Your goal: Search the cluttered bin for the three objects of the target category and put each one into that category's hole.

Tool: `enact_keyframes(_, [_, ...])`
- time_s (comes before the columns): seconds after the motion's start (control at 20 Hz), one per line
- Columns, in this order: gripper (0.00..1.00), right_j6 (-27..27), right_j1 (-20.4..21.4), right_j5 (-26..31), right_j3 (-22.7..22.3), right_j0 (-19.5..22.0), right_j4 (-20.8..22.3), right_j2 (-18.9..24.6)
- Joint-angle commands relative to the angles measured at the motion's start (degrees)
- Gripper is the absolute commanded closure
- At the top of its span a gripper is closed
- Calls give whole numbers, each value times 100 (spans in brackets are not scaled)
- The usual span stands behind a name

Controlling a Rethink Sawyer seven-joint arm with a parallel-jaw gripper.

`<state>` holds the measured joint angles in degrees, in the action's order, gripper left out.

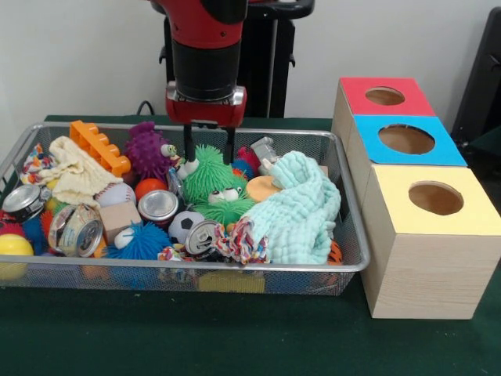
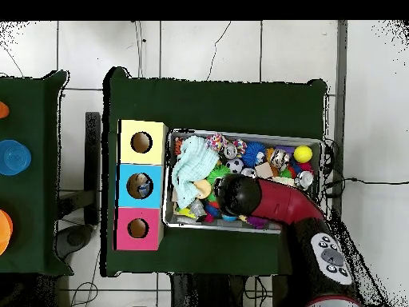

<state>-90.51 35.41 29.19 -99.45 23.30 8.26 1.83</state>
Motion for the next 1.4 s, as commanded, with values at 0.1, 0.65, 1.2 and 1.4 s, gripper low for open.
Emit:
enact_keyframes(0.1, [0,-1646,107,-581,-684,-92,-405,-204])
enact_keyframes(0.65, [0,-1697,-563,-1064,-423,-404,-818,-368])
enact_keyframes(1.2, [0,-1306,-700,-870,-197,-239,-1008,-336])
enact_keyframes(1.4, [0,-1205,-406,-728,-419,-126,-1064,-268])
